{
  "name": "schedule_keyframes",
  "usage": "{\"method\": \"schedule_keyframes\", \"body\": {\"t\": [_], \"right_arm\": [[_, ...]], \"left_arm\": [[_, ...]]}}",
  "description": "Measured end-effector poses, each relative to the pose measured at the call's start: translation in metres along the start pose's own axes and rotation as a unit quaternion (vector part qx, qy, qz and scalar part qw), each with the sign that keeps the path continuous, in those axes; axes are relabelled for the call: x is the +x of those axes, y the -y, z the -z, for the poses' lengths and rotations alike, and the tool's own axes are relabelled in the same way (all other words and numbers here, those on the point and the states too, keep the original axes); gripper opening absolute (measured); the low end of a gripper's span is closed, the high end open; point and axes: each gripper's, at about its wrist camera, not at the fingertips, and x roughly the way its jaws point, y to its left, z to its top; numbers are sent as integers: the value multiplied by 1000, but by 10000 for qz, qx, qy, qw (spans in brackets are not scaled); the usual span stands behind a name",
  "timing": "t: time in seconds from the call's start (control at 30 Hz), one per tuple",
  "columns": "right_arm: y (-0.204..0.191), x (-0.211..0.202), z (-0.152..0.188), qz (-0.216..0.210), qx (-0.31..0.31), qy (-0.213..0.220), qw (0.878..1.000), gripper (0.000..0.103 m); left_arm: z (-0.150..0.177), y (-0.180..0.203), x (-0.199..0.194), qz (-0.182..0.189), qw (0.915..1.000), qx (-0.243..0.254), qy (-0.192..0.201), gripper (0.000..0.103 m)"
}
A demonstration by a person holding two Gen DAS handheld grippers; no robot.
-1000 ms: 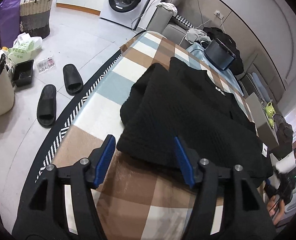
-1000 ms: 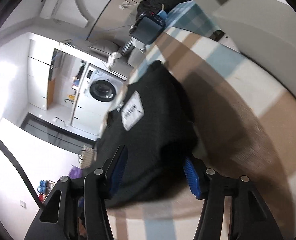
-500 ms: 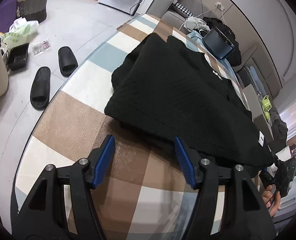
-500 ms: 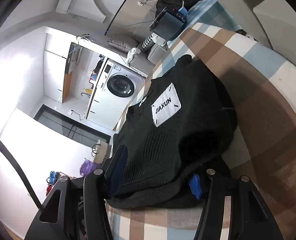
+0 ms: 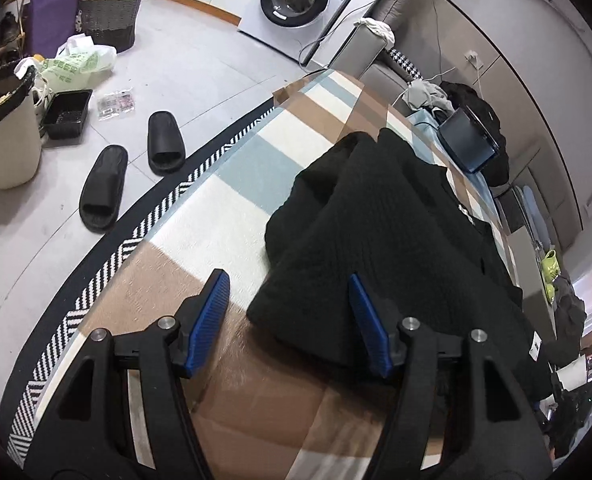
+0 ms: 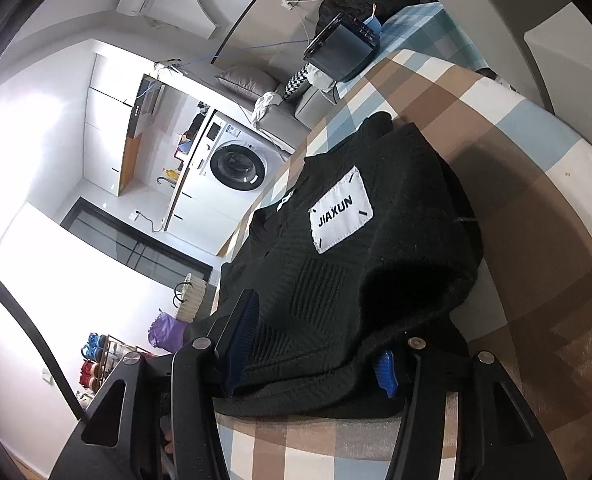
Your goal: Fold small clothes
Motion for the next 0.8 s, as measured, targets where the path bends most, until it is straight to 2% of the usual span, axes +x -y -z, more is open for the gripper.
{"method": "schedule_keyframes", "body": {"t": [0.07, 0.13, 0.3, 0.33, 0.43, 0.53, 0.6, 0.63, 0.67, 0.77, 0.8], "right_arm": [[-1, -1, 1, -5, -33, 7, 10000, 53], [-1, -1, 2, -2, -54, 1, 10000, 53], [-2, -5, 2, 21, -42, 14, 10000, 53], [-2, -6, 2, 14, -61, 32, 10000, 53], [0, -7, 0, -67, -11, 68, 10000, 53], [5, -6, -1, -166, 123, 109, 9997, 53], [7, -5, -3, -195, 209, 134, 9995, 53], [9, -4, -4, -193, 267, 155, 9993, 50], [10, -3, -6, -196, 328, 171, 9991, 38], [12, -4, -11, -74, 349, 219, 9991, 12], [11, -4, -14, -43, 334, 268, 9991, 10]], "left_arm": [[-3, 3, 3, 143, 9999, 32, -64, 59], [-3, 4, 4, 445, 9989, -68, -147, 59], [-1, 19, -16, 984, 9947, 165, 250, 56], [-1, 22, -18, 997, 9943, 208, 303, 54], [-6, 26, -13, 875, 9954, 184, 337, 40], [-11, 24, -4, 758, 9968, 105, 230, 14], [-13, 25, -3, 735, 9969, 91, 264, 9], [-16, 26, -3, 760, 9966, 76, 312, 8], [-16, 26, -5, 790, 9962, 60, 361, 7], [-25, 32, -13, 926, 9945, 43, 497, 6], [-29, 34, -16, 985, 9936, 41, 546, 6]]}}
